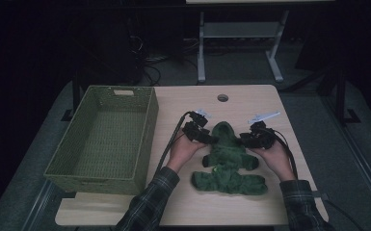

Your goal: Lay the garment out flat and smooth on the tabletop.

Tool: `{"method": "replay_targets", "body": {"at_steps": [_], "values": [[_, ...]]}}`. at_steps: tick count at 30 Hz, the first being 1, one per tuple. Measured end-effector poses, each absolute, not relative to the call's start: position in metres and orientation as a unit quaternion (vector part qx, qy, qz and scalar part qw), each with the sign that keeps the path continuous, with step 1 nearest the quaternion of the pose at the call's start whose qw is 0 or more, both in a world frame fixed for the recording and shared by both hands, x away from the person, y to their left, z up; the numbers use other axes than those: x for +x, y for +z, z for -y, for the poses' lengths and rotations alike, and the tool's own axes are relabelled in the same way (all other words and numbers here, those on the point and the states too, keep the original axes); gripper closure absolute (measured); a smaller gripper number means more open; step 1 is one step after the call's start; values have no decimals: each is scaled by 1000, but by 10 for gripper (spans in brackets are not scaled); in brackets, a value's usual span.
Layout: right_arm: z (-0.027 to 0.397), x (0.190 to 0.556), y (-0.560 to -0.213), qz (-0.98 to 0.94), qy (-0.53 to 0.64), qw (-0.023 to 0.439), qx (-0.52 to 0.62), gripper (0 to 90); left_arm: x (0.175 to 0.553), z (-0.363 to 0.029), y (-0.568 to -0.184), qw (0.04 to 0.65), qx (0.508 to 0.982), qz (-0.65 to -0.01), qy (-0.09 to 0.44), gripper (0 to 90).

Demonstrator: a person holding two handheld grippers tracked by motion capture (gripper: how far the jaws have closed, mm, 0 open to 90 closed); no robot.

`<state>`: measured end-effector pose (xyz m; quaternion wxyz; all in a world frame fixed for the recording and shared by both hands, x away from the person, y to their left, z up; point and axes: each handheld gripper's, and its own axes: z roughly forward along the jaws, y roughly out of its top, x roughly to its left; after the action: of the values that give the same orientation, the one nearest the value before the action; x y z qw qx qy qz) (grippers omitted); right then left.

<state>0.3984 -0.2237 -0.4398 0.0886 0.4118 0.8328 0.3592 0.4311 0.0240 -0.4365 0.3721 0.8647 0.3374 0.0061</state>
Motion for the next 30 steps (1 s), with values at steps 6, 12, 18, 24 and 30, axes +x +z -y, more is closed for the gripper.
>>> {"method": "replay_targets", "body": {"at_steps": [6, 12, 18, 24, 30], "values": [[226, 399, -451, -837, 345, 78, 417, 717, 433, -20, -446, 354, 871, -340, 5, 558], [227, 397, -451, -841, 342, 78, 413, 847, 435, -25, -446, 338, 882, -327, 13, 849], [232, 392, -440, -832, 358, 100, 411, 863, 432, -37, -430, 375, 866, -330, 37, 859], [250, 389, -430, -810, 388, 125, 422, 882, 436, -55, -420, 408, 849, -328, 71, 868], [254, 400, -446, -806, 373, 121, 443, 888, 446, -49, -443, 387, 863, -311, 93, 870]]}}
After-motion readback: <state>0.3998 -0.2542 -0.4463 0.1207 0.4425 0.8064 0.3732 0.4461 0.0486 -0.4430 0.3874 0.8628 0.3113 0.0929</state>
